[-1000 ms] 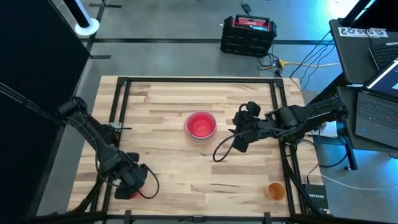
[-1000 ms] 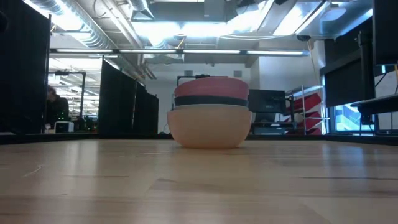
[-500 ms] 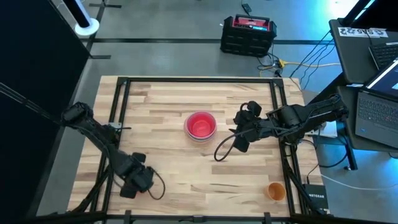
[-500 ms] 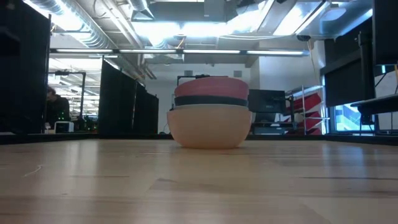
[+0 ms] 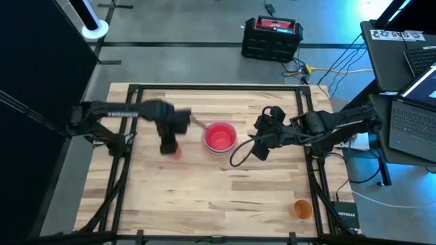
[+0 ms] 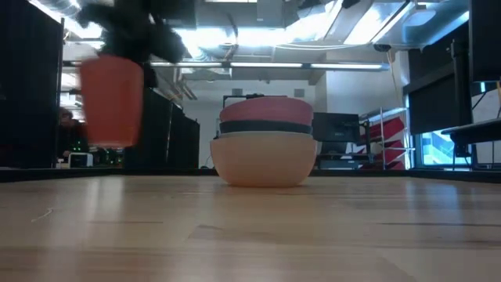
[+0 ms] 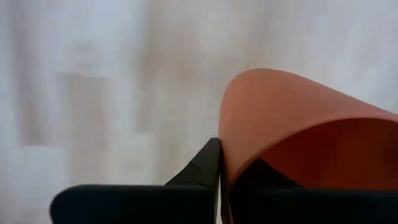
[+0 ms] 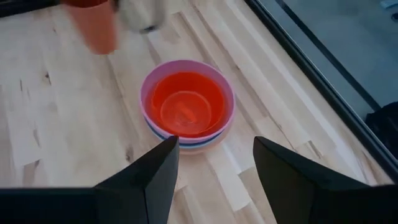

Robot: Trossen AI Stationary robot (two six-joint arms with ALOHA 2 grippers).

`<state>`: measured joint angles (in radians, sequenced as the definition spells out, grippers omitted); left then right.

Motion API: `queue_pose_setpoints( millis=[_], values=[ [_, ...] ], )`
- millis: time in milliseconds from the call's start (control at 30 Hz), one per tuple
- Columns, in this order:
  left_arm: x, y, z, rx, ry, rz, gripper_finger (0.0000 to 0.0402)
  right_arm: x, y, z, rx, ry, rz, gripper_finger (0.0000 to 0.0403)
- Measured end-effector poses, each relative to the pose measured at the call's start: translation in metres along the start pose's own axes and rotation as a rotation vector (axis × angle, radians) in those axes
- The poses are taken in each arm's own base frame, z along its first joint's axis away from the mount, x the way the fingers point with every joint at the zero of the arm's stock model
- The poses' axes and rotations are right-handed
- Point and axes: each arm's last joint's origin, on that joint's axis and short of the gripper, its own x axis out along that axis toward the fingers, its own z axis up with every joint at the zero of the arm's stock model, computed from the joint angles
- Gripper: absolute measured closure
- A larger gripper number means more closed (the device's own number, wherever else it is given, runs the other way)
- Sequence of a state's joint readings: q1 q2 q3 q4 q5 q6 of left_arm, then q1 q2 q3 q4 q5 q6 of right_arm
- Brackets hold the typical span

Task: Nest bowls inside each other
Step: Move the orange cup to the left of the stacked bowls

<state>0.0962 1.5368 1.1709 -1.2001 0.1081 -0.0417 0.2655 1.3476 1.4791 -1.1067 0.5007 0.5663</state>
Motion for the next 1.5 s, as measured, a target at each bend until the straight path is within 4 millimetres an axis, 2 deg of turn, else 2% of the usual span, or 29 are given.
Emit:
queue_pose_setpoints(
  millis=[167,200,267,467,567,1200,1367,1500],
  values=[
    [-0.01,0.069,-0.001,-0.083,-0.024,0.008,0.0401,0.003,-0.005,0.004,0.029,-0.006,-0.02,0.021],
    [-0.011,0.078,-0.001,-0.091,-0.024,0.009,0.0401,0.004,-0.006,0.004,0.033,-0.006,-0.023,0.021],
    [-0.007,0.081,0.011,-0.084,-0.01,0.005,0.0401,0.004,-0.007,0.005,0.041,-0.006,-0.027,0.021],
    [0.002,0.085,0.051,-0.013,0.032,0.012,0.0401,0.005,-0.009,0.005,0.048,-0.003,-0.031,0.021],
    [0.009,0.084,0.062,0.019,0.076,0.036,0.0401,0.005,-0.009,0.005,0.055,0.0,-0.029,0.021],
    [0.026,0.058,0.077,0.112,0.067,0.086,0.0388,0.005,-0.01,0.0,0.059,0.05,-0.035,0.021],
    [0.025,0.054,0.077,0.136,0.062,0.087,0.0347,0.005,-0.01,0.0,0.059,0.05,-0.034,0.021],
    [0.016,0.053,0.076,0.118,0.082,0.084,0.031,0.005,-0.01,0.0,0.053,0.06,-0.019,0.021]
  ],
)
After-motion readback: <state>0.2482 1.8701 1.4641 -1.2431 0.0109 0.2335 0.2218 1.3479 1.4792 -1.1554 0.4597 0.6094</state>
